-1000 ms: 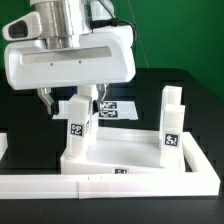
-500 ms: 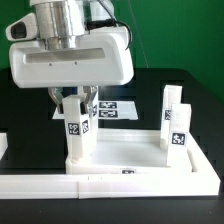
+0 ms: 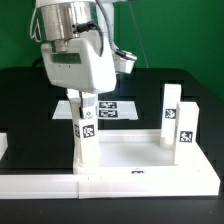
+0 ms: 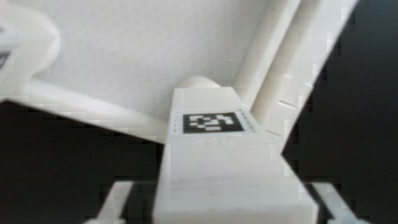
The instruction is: Assemble desk
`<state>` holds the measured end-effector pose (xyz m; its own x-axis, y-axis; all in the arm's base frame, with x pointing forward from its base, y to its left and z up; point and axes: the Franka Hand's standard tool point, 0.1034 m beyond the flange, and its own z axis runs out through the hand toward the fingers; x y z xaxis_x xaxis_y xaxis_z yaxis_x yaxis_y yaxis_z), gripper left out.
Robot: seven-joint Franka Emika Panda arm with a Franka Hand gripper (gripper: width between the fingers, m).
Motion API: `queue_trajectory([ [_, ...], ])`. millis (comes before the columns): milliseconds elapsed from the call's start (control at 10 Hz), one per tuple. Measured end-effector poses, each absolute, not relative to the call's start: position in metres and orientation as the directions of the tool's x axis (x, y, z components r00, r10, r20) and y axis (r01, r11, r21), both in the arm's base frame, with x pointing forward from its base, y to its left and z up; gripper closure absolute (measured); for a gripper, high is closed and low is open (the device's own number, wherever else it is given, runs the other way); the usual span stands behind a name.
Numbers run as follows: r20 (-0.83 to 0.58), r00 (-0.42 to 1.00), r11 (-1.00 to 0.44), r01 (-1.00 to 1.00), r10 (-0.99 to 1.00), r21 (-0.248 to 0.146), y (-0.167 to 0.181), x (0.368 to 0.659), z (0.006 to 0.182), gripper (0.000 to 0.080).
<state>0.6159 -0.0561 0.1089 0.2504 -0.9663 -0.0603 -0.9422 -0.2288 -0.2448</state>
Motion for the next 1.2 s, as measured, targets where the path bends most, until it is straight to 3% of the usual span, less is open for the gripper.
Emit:
queue_trajectory([
  [100, -0.081, 0.141, -0.117, -0.962, -0.987, -0.245, -0.052, 0.621, 0.108, 0.0510],
  [300, -0.080, 0.142, -0.120, -0.964, -0.987, -0.239, -0.052, 0.621, 0.108, 0.0495],
  [400, -0.065, 0.222, -0.202, -0.952, -0.973, -0.231, -0.048, 0.620, 0.107, 0.0495],
  [500, -0.041, 0.411, -0.396, -0.897, -0.911, -0.197, -0.041, 0.620, 0.109, 0.0323],
  [600, 0.003, 0.584, -0.572, -0.794, -0.812, -0.205, -0.046, 0.626, 0.109, 0.0190],
  [700, 0.011, 0.767, -0.755, -0.629, -0.642, -0.187, -0.045, 0.626, 0.103, 0.0162],
  [1000, 0.042, 0.898, -0.888, -0.424, -0.437, -0.177, -0.044, 0.625, 0.100, 0.0150],
  [1200, 0.050, 0.992, -0.987, -0.109, -0.116, -0.118, -0.042, 0.627, 0.105, 0.0150],
])
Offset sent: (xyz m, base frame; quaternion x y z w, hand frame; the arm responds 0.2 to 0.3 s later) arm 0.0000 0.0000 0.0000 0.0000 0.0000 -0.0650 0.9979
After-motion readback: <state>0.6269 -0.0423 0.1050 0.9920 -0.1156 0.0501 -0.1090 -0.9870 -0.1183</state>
